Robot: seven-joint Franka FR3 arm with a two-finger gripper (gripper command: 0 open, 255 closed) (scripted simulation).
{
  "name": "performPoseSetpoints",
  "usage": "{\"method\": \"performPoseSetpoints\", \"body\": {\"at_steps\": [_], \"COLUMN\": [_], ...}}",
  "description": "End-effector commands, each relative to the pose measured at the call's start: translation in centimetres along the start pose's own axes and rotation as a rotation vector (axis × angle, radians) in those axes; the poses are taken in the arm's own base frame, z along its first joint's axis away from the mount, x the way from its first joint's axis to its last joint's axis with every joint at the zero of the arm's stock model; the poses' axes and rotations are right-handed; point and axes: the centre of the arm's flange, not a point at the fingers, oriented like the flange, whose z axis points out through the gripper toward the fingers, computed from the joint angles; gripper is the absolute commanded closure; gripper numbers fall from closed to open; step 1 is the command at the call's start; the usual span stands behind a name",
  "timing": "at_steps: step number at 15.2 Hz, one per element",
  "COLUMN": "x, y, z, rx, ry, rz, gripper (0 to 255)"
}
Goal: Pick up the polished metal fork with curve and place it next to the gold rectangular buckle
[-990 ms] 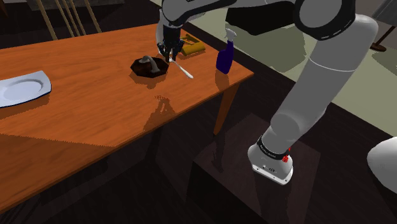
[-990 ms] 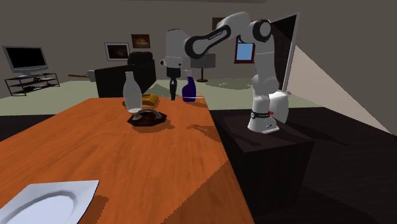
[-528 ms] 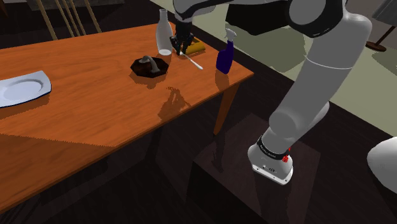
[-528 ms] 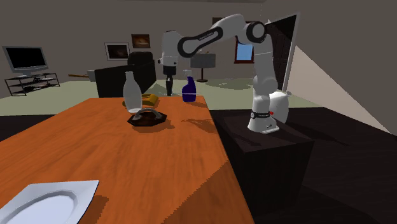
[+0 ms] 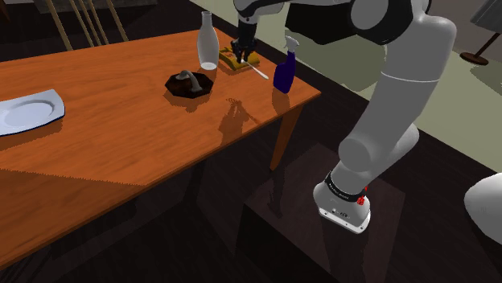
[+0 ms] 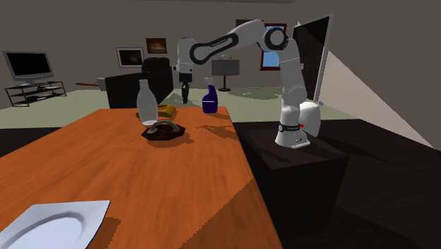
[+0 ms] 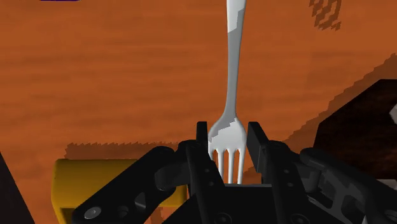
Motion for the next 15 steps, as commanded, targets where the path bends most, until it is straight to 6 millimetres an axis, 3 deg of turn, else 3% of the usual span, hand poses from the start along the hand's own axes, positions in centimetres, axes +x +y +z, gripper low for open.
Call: {"method": "performPoseSetpoints", "body": {"at_steps": [1, 15], "x": [0.1, -0.5], "y": [0.4, 0.6], "z": [1.0, 8.4], "rx": [0.000, 0.000], "ry": [0.000, 0.000], "rz": [-0.001, -0.001], "gripper": [255, 255]}}
